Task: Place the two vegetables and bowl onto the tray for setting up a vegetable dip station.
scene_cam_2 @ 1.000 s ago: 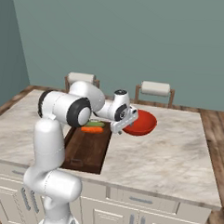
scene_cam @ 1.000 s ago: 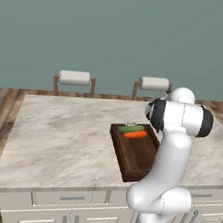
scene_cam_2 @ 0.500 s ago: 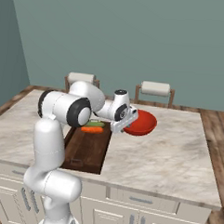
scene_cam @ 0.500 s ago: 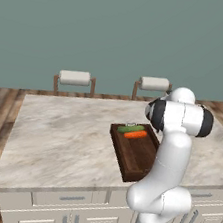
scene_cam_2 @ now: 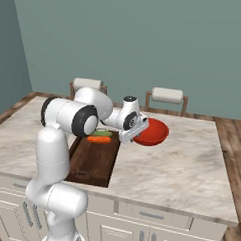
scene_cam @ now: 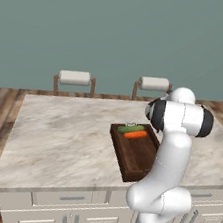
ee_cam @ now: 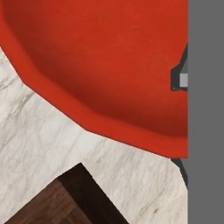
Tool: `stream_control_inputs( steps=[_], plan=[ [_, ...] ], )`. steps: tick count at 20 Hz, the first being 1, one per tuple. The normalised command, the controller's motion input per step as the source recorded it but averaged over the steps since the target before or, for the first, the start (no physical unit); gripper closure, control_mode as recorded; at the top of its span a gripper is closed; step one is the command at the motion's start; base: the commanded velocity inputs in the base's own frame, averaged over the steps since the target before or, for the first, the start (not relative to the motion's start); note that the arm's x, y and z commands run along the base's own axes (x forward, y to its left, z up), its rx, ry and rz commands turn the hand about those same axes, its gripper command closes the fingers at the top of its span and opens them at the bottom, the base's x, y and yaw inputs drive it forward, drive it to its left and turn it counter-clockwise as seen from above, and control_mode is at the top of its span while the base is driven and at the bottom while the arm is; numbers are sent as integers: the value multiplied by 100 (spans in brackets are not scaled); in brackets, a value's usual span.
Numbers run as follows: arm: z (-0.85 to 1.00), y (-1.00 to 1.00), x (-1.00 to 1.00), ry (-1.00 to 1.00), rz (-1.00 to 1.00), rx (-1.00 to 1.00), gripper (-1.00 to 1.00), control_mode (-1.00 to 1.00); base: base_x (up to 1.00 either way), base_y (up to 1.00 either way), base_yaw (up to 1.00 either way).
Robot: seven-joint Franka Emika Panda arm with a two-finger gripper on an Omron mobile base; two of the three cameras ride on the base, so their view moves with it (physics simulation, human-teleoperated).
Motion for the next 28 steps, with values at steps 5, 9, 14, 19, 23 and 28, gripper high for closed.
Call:
stream_control_inputs(
  steps=[5, 9, 14, 19, 23, 28],
  plan=[
    [30, 0, 6, -1, 0, 0, 100, -100, 0, 0, 0],
    [49, 0, 0, 0, 0, 0, 100, -100, 0, 0, 0],
    [40, 0, 0, 0, 0, 0, 100, -100, 0, 0, 0],
    [26, 0, -18, -1, 0, -2, 100, -100, 0, 0, 0],
    [21, 0, -26, -5, 0, -4, 100, -100, 0, 0, 0],
    [22, 1, -30, -7, 0, -5, 100, -100, 0, 0, 0]
  ],
)
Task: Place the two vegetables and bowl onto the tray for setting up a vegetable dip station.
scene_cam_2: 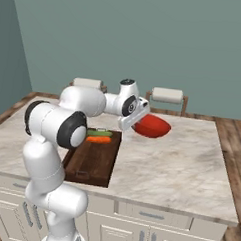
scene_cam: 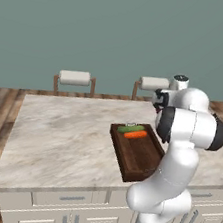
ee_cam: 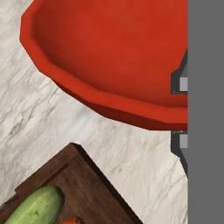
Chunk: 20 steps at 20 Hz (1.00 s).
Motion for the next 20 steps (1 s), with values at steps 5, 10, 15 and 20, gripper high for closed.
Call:
stream_control_inputs(
  steps=[5, 10, 15, 20],
  plan=[
    [18, 14, -25, -8, 1, -5, 100, -100, 0, 0, 0],
    [17, 30, -15, -7, 3, -5, 100, -100, 0, 0, 0],
    [19, 35, -19, -2, 7, -3, 100, -100, 0, 0, 0],
    [13, 30, -15, 0, 7, -1, 100, -100, 0, 0, 0]
  ],
)
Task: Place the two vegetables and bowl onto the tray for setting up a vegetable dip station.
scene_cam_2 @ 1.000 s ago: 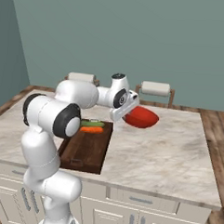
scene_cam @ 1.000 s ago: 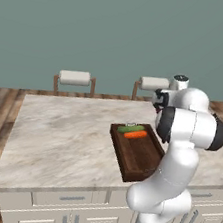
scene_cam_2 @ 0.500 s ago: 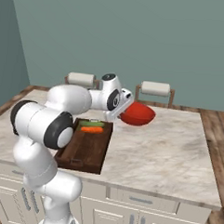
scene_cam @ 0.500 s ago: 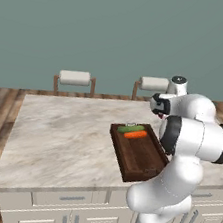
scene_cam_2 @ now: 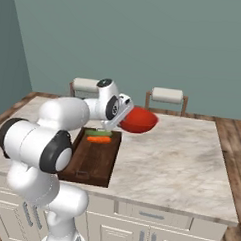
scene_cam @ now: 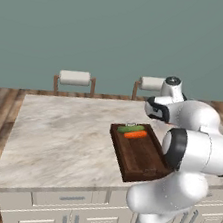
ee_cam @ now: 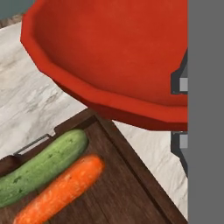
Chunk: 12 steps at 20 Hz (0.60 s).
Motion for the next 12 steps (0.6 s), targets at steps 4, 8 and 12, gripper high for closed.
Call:
stream_control_inputs(
  steps=[4, 8, 12],
  plan=[
    [10, 21, -20, 0, 8, 0, 100, -100, 0, 0, 0],
    [5, 18, -26, 0, 9, 0, 100, -100, 0, 0, 0],
    [1, 19, -29, 0, 8, 0, 100, -100, 0, 0, 0]
  ],
)
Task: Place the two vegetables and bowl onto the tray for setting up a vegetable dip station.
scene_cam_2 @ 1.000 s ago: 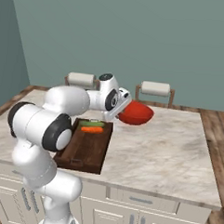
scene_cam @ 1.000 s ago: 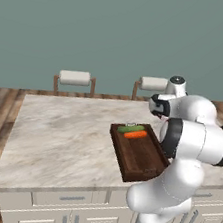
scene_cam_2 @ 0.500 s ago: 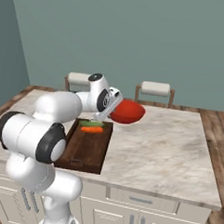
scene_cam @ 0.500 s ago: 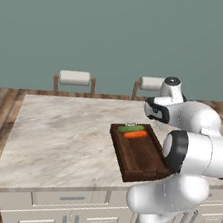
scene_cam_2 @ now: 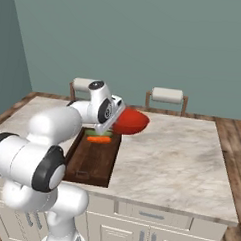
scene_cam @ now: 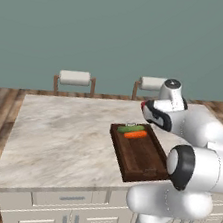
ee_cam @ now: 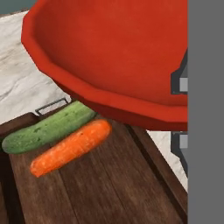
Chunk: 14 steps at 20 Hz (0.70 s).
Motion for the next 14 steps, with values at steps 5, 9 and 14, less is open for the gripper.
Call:
stream_control_inputs(
  steps=[5, 9, 14],
  plan=[
    [0, 24, -30, 0, 7, 0, 100, -100, 0, 0, 0],
    [0, 29, -26, 0, 7, 0, 100, -100, 0, 0, 0],
    [0, 28, -26, 0, 7, 0, 100, -100, 0, 0, 0]
  ],
)
